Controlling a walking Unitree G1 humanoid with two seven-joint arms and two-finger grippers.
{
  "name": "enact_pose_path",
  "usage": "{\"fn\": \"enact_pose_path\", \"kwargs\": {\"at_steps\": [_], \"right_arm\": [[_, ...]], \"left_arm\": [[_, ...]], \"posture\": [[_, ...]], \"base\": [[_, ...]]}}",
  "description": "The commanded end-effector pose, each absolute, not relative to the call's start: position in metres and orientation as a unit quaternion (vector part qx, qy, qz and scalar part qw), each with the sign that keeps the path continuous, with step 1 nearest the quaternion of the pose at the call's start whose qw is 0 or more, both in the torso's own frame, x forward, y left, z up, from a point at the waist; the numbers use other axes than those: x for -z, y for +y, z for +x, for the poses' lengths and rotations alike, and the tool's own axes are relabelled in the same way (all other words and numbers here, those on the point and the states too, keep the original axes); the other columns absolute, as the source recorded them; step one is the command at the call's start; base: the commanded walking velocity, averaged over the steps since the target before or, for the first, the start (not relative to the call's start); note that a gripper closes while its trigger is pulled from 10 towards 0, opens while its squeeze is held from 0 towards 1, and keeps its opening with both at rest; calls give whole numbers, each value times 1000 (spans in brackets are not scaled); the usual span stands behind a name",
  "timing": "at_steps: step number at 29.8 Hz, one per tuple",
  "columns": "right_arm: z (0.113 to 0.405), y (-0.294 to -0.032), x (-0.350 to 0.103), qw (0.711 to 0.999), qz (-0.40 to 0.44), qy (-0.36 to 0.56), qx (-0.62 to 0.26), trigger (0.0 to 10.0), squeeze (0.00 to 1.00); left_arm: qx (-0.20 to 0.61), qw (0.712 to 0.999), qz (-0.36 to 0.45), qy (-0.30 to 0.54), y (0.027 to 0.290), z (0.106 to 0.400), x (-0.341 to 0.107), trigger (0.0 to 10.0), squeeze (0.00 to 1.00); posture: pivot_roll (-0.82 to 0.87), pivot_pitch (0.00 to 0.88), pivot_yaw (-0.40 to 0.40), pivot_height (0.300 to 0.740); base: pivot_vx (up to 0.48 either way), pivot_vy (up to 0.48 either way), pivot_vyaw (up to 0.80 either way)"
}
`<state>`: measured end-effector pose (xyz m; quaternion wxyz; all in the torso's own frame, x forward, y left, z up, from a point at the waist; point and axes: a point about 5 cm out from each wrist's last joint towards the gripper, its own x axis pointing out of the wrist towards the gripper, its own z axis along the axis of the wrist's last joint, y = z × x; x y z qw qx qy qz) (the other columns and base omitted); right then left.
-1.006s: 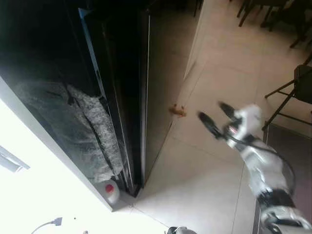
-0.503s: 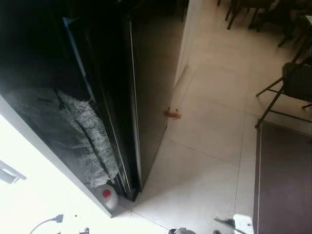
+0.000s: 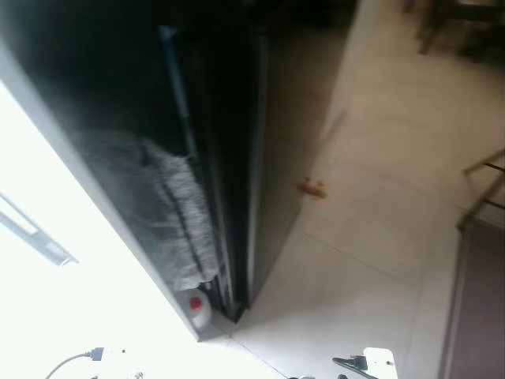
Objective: Restocking fridge
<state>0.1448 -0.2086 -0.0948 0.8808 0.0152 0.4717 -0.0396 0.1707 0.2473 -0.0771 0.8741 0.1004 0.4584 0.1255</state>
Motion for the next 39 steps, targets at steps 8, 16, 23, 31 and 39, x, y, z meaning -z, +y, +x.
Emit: {"fn": "enact_pose_path", "kwargs": {"at_steps": [8, 16, 23, 31, 39], "right_arm": [[127, -201, 102, 867, 11, 497, 23, 10000, 0], [124, -204, 103, 863, 11, 505, 23, 10000, 0], [130, -203, 102, 865, 18, 501, 27, 10000, 0], [134, -204, 100, 870, 11, 493, 22, 10000, 0], [135, -205, 99, 869, 9, 495, 22, 10000, 0]], "left_arm": [[-105, 866, 103, 477, 239, 163, 83, 10000, 0], [-99, 870, 106, 471, 235, 170, 81, 10000, 0], [-82, 868, 121, 476, 234, 169, 82, 10000, 0], [-78, 866, 121, 479, 231, 167, 83, 10000, 0], [-79, 866, 122, 478, 231, 169, 83, 10000, 0]], "posture": [[-199, 120, 40, 740], [-200, 118, 40, 740], [-201, 126, 40, 740], [-198, 145, 38, 740], [-196, 159, 37, 740]], "base": [[0, 0, 796], [0, 0, 695], [0, -127, 64], [0, -313, 130], [0, -317, 73]]}}
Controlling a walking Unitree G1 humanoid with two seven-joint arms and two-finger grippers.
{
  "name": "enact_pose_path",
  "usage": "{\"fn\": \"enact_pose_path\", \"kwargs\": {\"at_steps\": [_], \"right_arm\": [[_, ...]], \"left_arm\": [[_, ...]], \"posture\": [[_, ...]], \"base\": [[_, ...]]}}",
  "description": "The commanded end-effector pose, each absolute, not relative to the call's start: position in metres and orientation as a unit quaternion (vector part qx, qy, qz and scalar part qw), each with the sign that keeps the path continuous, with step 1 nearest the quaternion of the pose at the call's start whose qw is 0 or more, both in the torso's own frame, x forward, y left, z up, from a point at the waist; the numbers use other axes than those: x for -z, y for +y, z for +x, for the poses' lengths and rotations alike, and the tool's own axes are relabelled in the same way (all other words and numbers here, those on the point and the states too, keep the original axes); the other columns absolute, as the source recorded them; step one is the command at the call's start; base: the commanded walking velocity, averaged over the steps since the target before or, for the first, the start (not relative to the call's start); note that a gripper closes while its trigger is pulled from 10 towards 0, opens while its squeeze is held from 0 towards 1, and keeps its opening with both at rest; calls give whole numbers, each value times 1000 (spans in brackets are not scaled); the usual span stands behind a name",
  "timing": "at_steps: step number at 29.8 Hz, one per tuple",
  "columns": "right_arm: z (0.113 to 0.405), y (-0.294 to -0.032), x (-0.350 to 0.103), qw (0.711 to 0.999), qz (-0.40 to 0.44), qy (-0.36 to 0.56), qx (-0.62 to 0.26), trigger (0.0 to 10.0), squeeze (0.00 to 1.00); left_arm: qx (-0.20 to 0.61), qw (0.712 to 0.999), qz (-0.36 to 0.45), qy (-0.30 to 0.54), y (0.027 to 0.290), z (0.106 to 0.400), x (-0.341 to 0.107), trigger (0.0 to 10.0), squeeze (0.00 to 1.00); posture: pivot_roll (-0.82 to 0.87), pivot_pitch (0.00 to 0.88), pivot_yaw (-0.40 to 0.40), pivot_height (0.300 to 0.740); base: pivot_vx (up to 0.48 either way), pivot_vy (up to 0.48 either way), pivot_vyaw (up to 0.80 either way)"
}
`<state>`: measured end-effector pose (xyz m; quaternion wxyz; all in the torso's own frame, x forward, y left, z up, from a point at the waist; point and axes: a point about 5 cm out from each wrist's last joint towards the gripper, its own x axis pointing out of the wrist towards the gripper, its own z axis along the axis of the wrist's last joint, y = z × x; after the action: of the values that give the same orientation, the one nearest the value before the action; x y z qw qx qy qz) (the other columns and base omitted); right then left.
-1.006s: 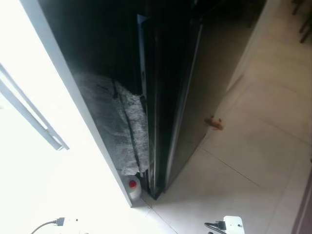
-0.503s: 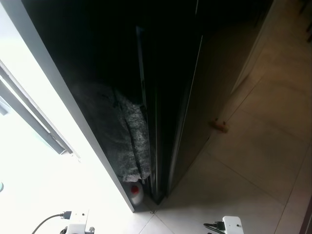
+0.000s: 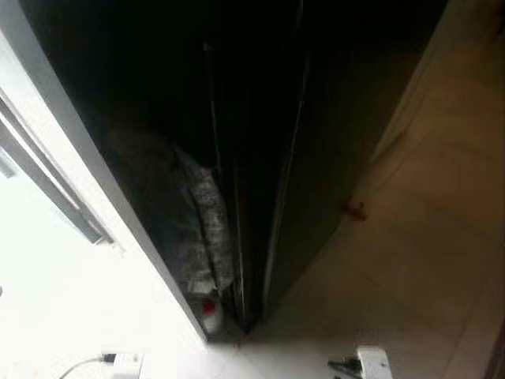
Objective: Restocking fridge
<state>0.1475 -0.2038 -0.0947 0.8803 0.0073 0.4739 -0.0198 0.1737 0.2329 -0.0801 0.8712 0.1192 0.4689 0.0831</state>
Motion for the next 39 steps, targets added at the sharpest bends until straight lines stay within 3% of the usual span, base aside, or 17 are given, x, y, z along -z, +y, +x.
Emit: {"fn": "enact_pose_path", "kwargs": {"at_steps": [1, 10, 39], "right_arm": [[135, -205, 99, 869, 8, 495, 22, 10000, 0], [141, -206, 97, 871, 6, 491, 20, 10000, 0], [147, -210, 95, 871, -8, 491, 4, 10000, 0]], "left_arm": [[-79, 866, 122, 478, 231, 169, 83, 10000, 0], [-82, 867, 119, 477, 230, 171, 82, 10000, 0], [-95, 870, 99, 473, 226, 173, 82, 10000, 0]], "posture": [[-196, 162, 36, 740], [-193, 172, 33, 740], [-197, 168, 10, 740]], "base": [[0, -319, 0], [0, -307, 381], [0, 0, 800]]}}
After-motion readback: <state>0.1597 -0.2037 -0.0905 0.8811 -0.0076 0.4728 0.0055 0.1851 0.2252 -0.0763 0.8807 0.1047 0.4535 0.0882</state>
